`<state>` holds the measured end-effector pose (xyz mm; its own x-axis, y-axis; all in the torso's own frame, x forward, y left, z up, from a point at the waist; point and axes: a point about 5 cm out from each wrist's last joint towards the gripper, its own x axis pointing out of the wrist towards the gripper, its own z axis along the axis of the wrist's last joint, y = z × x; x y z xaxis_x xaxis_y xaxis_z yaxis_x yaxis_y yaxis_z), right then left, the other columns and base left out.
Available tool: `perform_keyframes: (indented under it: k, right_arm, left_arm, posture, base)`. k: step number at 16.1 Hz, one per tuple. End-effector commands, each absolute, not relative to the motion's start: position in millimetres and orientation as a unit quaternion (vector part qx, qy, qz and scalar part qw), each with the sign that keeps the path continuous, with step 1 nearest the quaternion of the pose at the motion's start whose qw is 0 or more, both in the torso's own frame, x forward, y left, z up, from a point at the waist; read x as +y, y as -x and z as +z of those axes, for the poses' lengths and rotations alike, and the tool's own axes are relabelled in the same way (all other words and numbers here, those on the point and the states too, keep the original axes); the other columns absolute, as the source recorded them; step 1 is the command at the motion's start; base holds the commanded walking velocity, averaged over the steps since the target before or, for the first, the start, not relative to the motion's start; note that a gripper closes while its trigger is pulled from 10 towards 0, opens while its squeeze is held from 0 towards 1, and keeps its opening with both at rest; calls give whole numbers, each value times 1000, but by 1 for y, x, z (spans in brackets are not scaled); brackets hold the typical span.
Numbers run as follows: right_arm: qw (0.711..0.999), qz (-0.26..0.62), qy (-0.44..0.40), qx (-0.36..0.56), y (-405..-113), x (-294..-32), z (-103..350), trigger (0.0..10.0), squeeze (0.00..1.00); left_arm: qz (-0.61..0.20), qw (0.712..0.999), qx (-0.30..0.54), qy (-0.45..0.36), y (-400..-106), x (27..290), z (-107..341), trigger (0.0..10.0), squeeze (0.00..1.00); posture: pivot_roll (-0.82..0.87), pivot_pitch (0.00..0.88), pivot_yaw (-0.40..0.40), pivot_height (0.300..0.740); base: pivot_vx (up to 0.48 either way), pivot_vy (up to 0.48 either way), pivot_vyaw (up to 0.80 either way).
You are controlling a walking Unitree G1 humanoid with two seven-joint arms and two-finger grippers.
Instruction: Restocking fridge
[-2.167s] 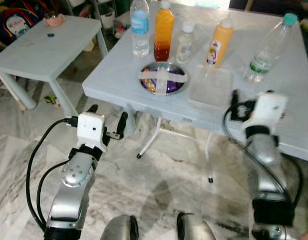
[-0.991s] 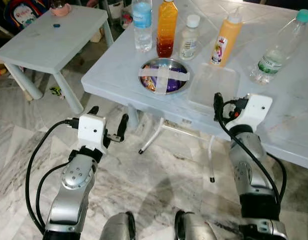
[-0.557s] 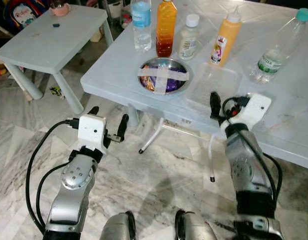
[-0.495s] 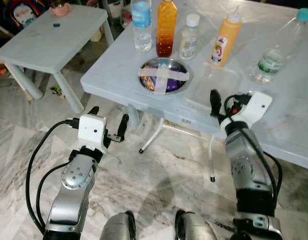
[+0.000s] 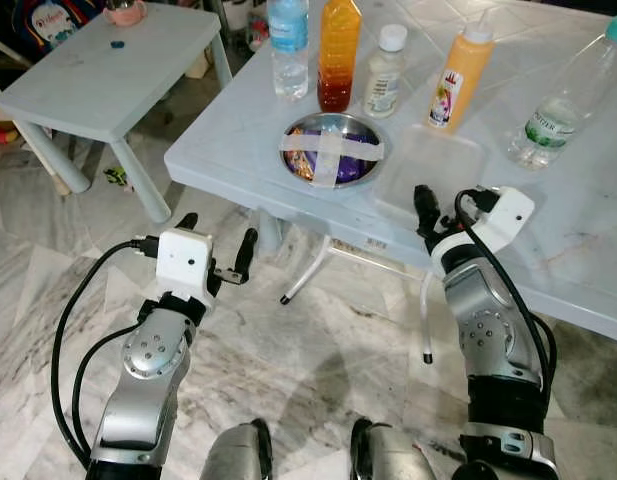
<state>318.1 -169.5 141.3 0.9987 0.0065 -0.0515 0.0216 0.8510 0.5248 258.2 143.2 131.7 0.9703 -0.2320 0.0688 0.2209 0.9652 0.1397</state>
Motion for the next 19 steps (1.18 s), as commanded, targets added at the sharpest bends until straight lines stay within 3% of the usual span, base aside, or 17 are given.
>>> perform_keyframes:
  k: [1, 12, 19]
  right_arm:
    - [961, -4, -275, 39, -315, -166, 137, 0, 0]
    - [964, -62, -256, 43, -324, -190, 137, 0, 0]
    - [968, -55, -246, 12, -327, -184, 152, 118, 0]
  left_arm:
    - [-116, 990, -37, -72, -256, 144, 131, 10000, 0]
    - [-127, 989, -44, -60, -256, 138, 132, 10000, 0]
    - [-116, 990, -49, -71, -257, 139, 133, 10000, 0]
  posture:
    - [57, 184, 63, 740]
    - [59, 172, 55, 740]
    - [56, 162, 49, 740]
  base:
    - [0, 0, 0]
    - [0, 0, 0]
    - [0, 0, 0]
